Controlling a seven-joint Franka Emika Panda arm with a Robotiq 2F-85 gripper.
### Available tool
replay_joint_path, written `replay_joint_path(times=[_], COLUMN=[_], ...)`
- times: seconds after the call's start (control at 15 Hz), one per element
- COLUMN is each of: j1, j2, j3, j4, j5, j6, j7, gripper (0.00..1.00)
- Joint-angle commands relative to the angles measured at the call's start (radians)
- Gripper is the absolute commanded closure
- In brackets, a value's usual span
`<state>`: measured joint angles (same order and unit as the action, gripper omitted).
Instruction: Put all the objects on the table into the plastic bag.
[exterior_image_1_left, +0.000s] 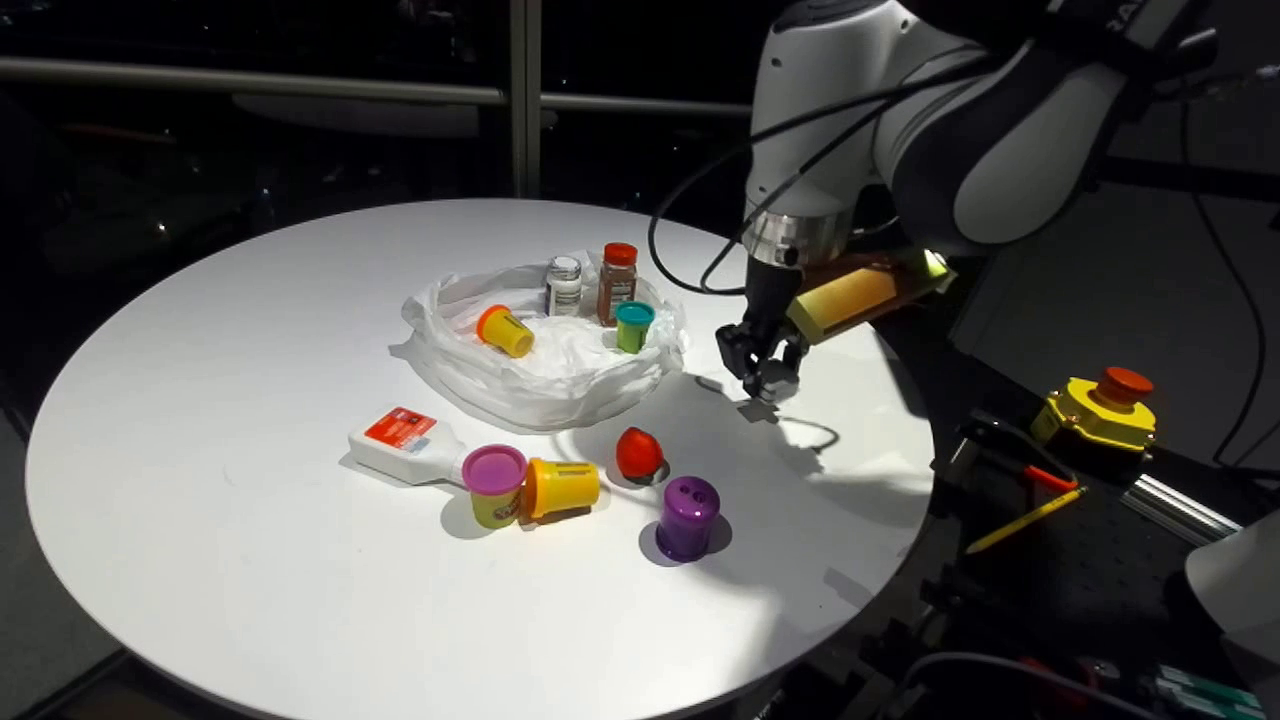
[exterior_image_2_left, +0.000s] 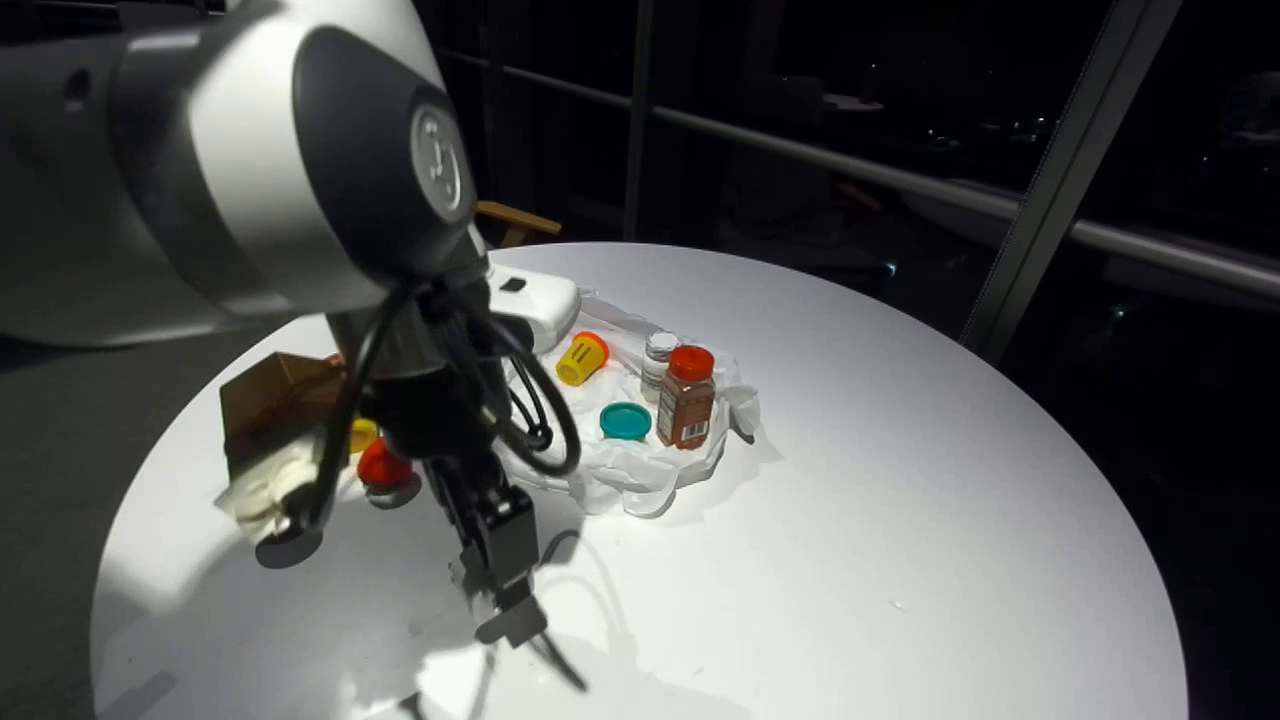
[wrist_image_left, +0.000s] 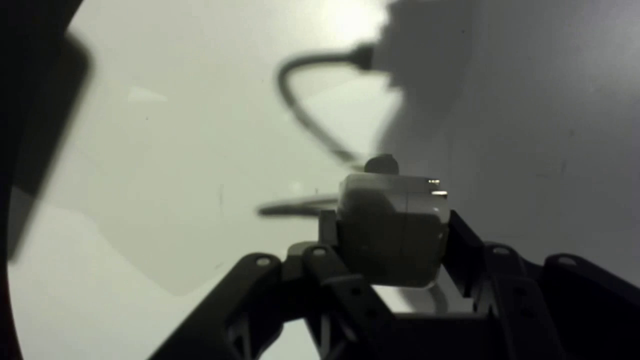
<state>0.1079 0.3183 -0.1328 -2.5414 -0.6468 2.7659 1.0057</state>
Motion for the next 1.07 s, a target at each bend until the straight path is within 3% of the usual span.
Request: replay_joint_path(times=[0.0, 0.4, 1.0], j1=[0.063, 0.076, 0.118], j2=[-0.067, 0.075, 0.350], j3=[0.003, 0.025, -0.011], j4=[0.101, 0.344, 0.636], j5=[0.056, 0.089, 0.264], j6=[-0.137, -0.096, -0.073], j7=[0.008, 0.001, -0.026], gripper=[0.73, 0.73, 0.73])
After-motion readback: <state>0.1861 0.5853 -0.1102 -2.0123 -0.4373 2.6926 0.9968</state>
